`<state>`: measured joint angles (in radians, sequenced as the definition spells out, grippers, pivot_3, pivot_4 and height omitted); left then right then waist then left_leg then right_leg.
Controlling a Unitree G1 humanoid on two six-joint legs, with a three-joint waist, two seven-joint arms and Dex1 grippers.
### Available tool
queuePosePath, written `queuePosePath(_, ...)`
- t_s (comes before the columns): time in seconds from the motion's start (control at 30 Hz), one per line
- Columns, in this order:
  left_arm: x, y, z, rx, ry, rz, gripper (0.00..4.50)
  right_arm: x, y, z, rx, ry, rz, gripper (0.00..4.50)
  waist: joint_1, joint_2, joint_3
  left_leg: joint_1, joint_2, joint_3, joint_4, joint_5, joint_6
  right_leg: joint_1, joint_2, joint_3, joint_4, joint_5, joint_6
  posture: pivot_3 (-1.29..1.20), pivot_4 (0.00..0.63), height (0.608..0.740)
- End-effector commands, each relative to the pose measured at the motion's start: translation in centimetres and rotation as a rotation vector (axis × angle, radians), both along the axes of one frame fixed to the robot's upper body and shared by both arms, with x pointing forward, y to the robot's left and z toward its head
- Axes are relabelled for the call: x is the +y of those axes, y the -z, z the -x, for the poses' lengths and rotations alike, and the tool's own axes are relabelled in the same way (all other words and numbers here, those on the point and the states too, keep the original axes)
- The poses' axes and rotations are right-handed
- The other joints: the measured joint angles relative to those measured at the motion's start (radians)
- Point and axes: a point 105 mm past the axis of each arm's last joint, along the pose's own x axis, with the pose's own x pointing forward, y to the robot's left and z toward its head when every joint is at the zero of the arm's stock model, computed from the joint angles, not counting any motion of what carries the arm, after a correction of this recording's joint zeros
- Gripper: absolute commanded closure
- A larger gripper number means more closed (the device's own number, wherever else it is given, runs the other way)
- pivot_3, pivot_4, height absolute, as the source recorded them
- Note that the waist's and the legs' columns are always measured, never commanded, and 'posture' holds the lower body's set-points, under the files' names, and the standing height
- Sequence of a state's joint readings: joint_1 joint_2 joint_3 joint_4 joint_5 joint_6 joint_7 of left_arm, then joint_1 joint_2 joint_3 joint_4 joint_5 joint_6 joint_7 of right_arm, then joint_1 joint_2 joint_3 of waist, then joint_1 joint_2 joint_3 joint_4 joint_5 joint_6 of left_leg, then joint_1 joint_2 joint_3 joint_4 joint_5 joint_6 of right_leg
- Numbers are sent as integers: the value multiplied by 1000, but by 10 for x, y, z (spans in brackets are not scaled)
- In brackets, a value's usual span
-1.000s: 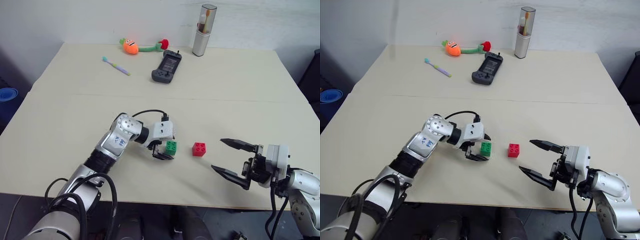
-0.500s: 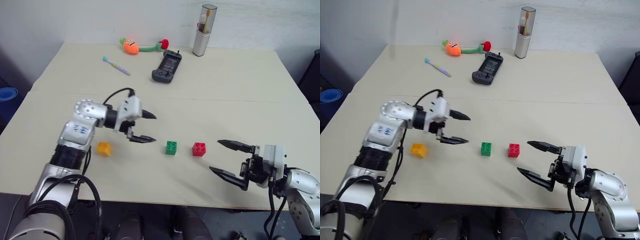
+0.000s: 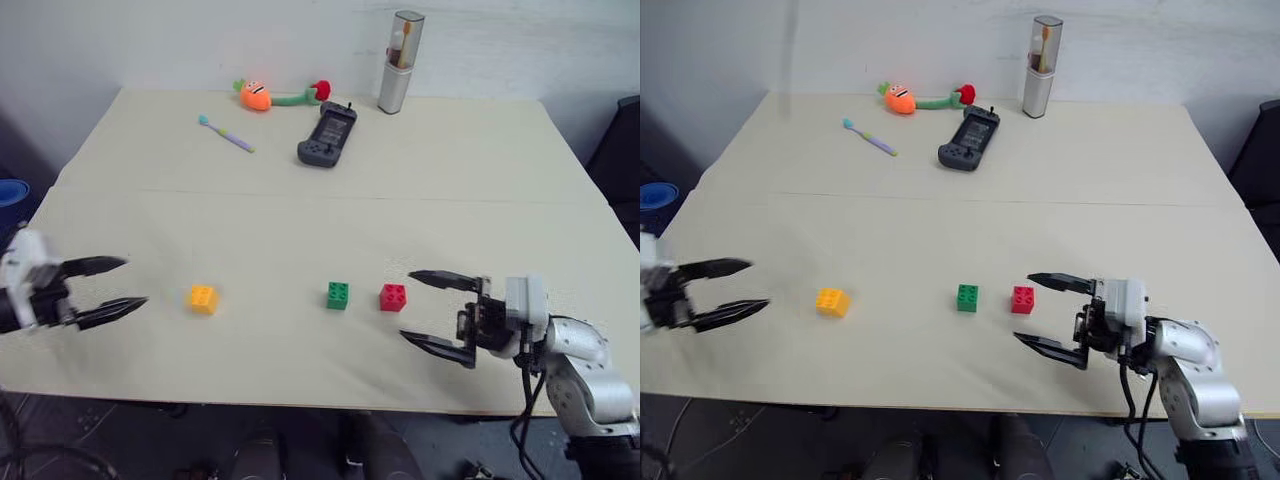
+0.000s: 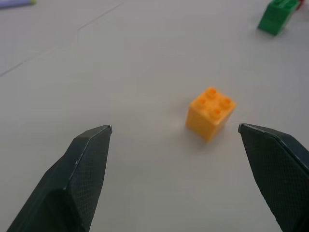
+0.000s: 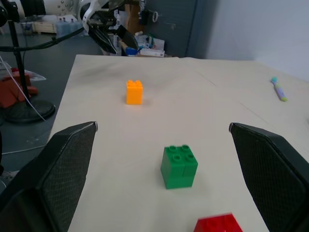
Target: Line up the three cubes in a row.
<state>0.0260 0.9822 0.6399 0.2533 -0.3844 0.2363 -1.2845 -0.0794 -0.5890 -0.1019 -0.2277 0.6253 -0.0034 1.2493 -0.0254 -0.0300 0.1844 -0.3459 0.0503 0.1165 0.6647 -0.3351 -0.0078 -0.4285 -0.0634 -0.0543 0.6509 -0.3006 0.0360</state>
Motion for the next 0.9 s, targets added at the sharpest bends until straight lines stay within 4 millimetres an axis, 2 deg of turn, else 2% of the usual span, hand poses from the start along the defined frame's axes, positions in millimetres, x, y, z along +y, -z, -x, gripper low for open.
queuePosePath(0.03,29,5,30,-20,-147,-14,100,9,-7,6,-48,-60,-7,0,-2,0,0,-1,0,0,0,-1,0,0,0,0,0,0,0,0,150,740)
queuePosePath(0.1,27,11,42,-13,-166,2,100,9,-7,7,-49,-74,-6,0,-2,0,0,-1,1,0,0,-1,-1,-1,0,-1,-2,0,0,0,150,740)
queuePosePath(0.23,-1,9,41,-54,-141,59,100,8,-6,6,-44,-76,-1,0,9,-1,-1,-2,0,-2,0,-3,2,1,-2,-2,-3,0,0,0,150,740)
queuePosePath(0.33,-34,9,32,-130,-152,132,100,7,-5,5,-40,-70,5,0,11,-1,-1,-1,0,-3,0,-3,2,2,-2,-3,-3,0,0,0,150,740)
queuePosePath(0.37,-53,14,30,-153,-143,158,100,6,-4,5,-38,-67,7,0,11,0,-1,-1,0,-2,0,-3,2,2,-3,-2,-3,0,0,0,150,740)
queuePosePath(0.43,-79,19,26,-201,-198,250,100,6,-3,4,-30,-63,9,0,11,1,-1,-1,0,-2,-1,-3,2,2,-3,-2,-4,0,0,0,150,740)
queuePosePath(0.6,-123,34,17,-259,-363,351,100,7,-1,6,-15,-66,9,0,-1,-1,-2,-1,0,-1,0,-3,2,2,0,-1,-4,1,2,0,150,740)
queuePosePath(0.73,-118,54,8,-241,-558,308,100,9,-1,6,-9,-68,8,0,-2,-1,-2,5,0,0,-1,-3,1,6,3,1,-3,1,2,0,150,740)
queuePosePath(0.83,-132,63,-1,-207,-531,307,100,9,1,5,-4,-63,9,0,-1,-1,-2,6,0,0,-1,-3,1,7,4,1,-4,1,1,0,150,740)
queuePosePath(0.9,-133,66,-5,-205,-559,314,100,10,1,5,-4,-61,10,0,0,-1,-2,6,0,0,-1,-3,1,7,3,1,-4,1,2,0,150,740)
